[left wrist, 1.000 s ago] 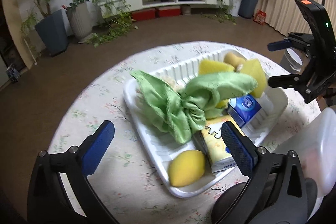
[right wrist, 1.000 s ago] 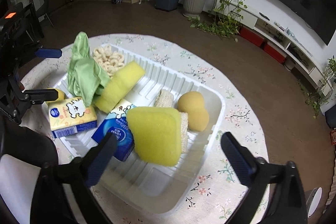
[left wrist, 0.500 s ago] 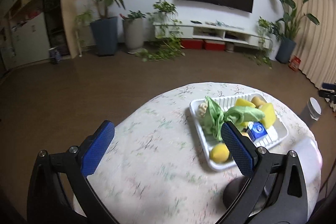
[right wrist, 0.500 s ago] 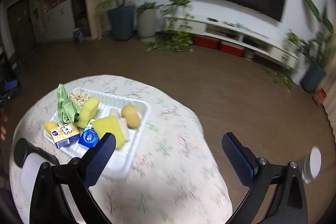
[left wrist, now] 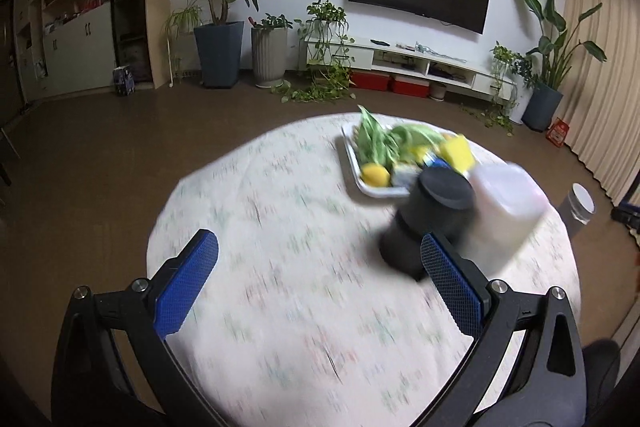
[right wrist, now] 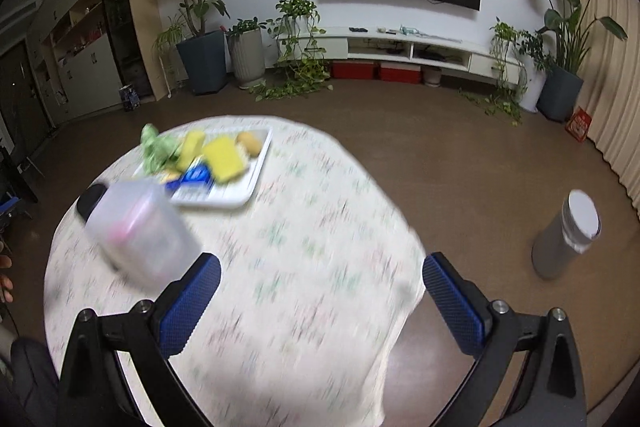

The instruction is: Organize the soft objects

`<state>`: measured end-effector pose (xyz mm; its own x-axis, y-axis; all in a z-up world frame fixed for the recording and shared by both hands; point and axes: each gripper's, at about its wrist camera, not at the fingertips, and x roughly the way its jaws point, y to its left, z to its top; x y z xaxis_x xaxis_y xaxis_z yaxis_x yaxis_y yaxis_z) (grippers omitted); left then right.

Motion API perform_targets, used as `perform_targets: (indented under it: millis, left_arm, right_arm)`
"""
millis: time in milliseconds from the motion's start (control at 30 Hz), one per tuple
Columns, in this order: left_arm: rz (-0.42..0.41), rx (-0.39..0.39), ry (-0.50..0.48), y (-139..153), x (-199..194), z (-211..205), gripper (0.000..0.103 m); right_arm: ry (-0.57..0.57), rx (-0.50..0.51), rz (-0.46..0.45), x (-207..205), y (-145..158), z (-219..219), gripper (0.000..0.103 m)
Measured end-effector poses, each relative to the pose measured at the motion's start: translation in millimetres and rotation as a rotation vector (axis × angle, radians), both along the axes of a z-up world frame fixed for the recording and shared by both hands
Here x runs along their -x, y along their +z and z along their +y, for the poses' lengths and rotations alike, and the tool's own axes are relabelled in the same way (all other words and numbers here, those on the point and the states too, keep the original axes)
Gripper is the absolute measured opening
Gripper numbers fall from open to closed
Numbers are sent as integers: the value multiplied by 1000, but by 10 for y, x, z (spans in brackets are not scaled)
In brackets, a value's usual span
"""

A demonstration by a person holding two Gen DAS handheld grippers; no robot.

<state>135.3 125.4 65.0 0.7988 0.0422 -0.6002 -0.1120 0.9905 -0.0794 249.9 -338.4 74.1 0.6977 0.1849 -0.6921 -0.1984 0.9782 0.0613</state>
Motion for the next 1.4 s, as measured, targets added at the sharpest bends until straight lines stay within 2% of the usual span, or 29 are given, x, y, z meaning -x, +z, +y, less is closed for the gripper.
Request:
perform_targets:
  millis: [167, 367, 533, 733, 967, 1400]
  left_arm:
    - [-17, 31, -23, -100, 467, -388, 103]
    - [-48, 45, -52, -179, 772, -893, 103]
    - [-45, 14, -38, -212, 842, -1124, 103]
    - [-22, -32, -18, -283, 832, -1165, 103]
    - [18, -44, 39, -378, 760, -1114, 103]
    - [23, -44, 40, -427, 709, -1088, 103]
  right_arm:
    - [27, -49, 16, 628, -246, 284, 103]
    - [85, -103, -50, 1277, -342, 919, 103]
    - [119, -27, -138, 1604, -284, 1382, 103]
    - [70, 15, -198, 1620, -193, 1505, 103]
    - [33, 23, -170, 1504, -276, 1474, 103]
    - [9, 55, -172, 1418, -304, 1514, 103]
